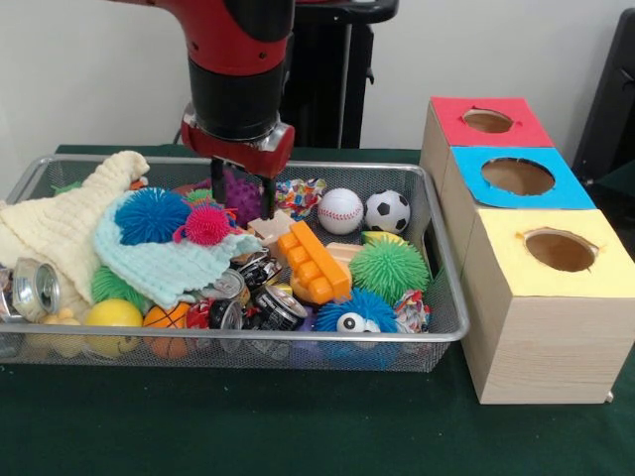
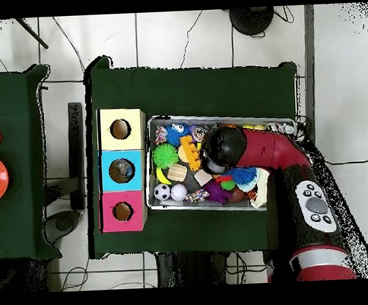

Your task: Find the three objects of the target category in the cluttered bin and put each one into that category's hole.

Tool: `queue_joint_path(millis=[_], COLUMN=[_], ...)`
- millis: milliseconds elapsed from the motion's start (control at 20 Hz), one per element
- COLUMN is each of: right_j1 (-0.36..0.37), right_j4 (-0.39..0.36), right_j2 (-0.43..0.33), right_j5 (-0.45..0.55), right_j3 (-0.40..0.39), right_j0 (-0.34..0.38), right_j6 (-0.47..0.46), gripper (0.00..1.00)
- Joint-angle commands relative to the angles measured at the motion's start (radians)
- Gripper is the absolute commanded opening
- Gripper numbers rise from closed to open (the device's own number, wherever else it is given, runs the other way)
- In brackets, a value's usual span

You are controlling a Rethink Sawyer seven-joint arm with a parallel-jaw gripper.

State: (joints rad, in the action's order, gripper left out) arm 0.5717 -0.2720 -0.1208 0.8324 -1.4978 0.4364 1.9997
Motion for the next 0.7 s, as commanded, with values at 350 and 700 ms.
queue_joint_path(millis=[350,700], right_j1=[-0.069,-0.154], right_j4=[0.115,0.159], right_j2=[-0.046,-0.027], right_j5=[0.001,-0.071], right_j3=[0.014,0.037], right_j0=[-0.101,-0.159], right_j6=[0.149,0.194], gripper=[1.00,1.00])
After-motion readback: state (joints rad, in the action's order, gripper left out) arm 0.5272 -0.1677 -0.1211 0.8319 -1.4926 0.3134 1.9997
